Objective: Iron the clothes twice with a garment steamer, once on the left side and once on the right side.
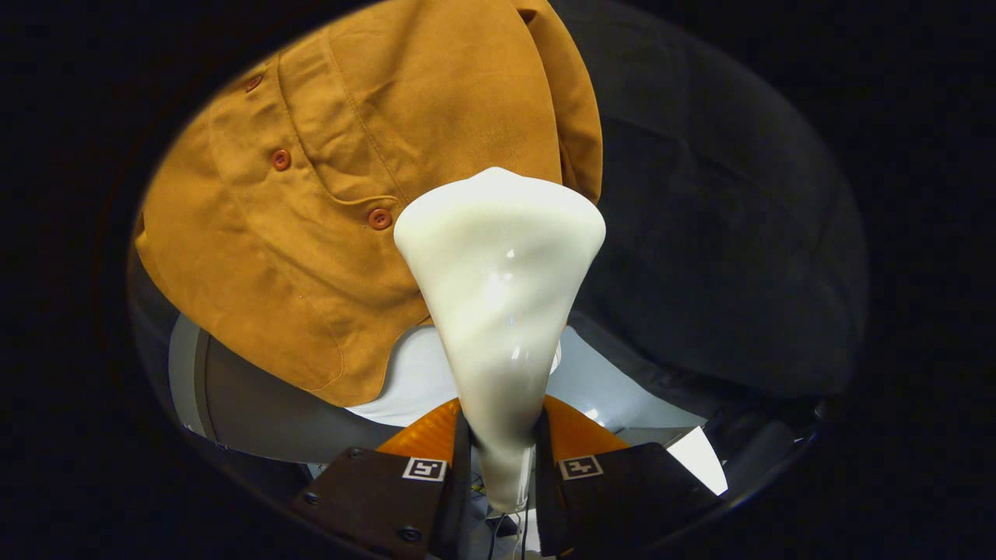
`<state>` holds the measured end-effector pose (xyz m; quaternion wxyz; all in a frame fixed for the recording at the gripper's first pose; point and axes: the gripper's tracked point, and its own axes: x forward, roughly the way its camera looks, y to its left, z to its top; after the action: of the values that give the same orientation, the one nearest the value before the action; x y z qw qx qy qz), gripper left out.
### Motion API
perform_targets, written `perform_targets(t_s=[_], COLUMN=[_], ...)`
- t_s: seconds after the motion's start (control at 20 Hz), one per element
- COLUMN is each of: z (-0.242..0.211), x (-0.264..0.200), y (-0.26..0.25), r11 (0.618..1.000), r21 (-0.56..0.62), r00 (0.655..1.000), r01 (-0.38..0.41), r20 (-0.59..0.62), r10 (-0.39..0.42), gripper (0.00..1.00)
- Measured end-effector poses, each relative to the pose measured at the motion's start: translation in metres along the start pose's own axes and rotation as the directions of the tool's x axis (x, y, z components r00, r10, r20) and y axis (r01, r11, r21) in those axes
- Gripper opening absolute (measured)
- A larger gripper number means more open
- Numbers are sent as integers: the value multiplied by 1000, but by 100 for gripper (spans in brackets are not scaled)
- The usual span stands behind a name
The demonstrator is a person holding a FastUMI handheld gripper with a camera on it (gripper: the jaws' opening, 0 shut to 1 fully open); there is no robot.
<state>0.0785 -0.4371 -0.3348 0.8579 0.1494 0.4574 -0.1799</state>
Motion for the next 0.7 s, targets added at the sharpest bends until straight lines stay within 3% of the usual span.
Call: perform_targets(t_s=[0.35, 0.7], z=[24, 45], x=[-63, -152], y=[30, 106], r11=[1000, 997], r21=[-17, -79], r00=[987, 938], r01=[14, -5], r20=[157, 346], r10=[-11, 32], gripper=[37, 37])
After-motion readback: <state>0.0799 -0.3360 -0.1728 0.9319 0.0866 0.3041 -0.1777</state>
